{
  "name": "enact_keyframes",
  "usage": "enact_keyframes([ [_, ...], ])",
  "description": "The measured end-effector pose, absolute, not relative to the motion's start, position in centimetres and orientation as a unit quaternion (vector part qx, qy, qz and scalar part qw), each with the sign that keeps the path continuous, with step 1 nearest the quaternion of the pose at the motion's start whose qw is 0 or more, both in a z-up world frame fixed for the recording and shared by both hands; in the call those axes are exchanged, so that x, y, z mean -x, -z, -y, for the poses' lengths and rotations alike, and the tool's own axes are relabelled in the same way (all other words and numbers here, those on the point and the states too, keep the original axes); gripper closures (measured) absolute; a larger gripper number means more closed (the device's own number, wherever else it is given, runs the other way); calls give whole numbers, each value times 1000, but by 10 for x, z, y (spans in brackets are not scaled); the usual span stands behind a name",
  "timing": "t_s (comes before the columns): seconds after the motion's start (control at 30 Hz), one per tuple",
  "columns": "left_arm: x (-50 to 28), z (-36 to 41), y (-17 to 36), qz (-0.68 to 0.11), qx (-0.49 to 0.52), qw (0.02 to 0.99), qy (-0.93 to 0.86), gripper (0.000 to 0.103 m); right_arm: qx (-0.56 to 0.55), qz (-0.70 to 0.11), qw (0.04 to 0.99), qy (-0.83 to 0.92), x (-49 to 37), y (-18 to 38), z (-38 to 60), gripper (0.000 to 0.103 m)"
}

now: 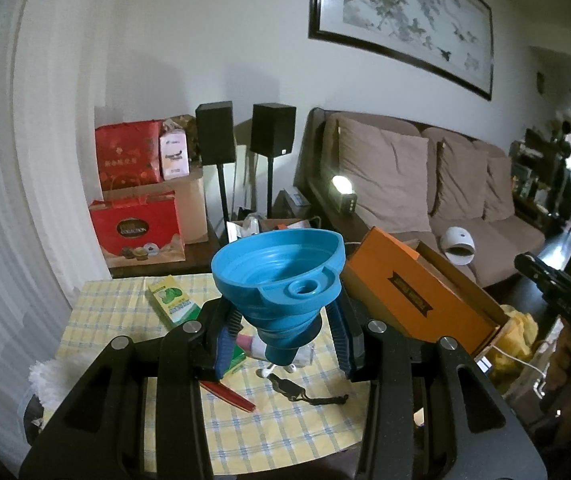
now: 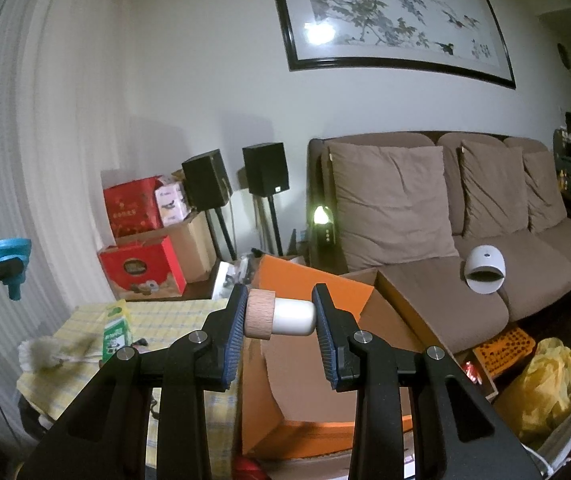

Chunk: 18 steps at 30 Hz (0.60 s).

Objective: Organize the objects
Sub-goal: 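Carry the blue funnel and white cap toward the orange box with both grippers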

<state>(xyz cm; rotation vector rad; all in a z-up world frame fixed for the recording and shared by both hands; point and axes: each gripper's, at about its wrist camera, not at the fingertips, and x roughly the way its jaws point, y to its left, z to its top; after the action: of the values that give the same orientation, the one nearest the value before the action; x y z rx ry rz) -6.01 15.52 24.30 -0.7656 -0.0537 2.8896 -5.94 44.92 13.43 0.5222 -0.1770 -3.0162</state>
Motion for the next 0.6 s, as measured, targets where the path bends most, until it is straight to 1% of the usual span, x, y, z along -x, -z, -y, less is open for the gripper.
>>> enact_keyframes([
  [0.6, 63, -175, -239, 11, 264, 94, -960, 65, -176, 60, 36, 982, 62, -132, -456, 70],
])
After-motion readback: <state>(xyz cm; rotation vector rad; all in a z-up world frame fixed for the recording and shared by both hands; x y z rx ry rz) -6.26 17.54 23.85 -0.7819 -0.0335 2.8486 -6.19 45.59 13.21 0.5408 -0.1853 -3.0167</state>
